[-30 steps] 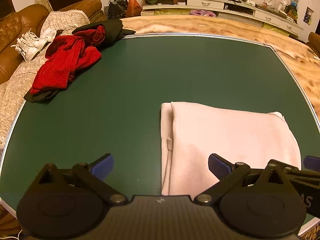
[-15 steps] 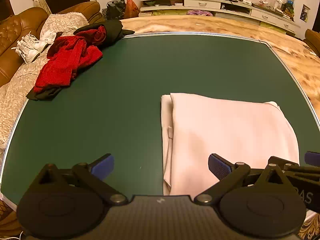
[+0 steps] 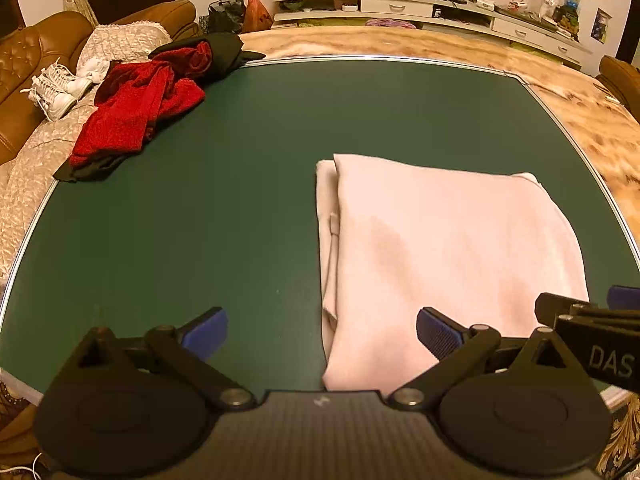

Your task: Fold clothes

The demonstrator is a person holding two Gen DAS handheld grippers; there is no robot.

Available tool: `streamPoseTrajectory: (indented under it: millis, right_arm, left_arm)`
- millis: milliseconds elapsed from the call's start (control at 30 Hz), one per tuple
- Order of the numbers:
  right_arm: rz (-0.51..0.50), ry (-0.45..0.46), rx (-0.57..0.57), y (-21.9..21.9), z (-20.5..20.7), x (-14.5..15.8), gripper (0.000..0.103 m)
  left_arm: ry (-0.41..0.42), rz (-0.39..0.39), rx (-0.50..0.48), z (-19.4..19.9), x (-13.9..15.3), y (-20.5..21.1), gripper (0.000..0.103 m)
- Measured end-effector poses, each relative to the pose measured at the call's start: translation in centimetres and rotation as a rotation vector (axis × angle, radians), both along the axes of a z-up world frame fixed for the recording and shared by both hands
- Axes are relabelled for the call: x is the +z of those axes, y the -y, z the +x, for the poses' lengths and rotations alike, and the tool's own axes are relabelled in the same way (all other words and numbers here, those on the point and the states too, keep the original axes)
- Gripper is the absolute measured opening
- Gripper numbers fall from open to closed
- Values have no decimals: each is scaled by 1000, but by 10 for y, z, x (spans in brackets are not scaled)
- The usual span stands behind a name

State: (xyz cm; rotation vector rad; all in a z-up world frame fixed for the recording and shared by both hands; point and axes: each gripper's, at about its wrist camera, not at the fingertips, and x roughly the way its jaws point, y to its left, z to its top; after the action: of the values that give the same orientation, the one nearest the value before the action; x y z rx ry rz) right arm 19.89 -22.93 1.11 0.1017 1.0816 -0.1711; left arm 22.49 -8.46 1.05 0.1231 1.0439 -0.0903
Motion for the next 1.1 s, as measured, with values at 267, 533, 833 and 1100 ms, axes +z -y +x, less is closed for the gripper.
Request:
streamPoseTrajectory:
  millis: [267,533,833,1100]
  right_arm:
    - [0,13,-1,-2,-20,2,79]
    - [3,28,-1,-7,-39,4,79]
    - [22,45,-3,-15,-61,4,79]
    - [-1,60,9,-24,-76,5,79]
  left_arm:
    - [15,0,2,-21,1,-3,102]
    - [40,0,6,-43,5,-9,102]
    - [51,-6,14,-69,2,-18,101]
    - [61,-19,24,-83,1,-25,101]
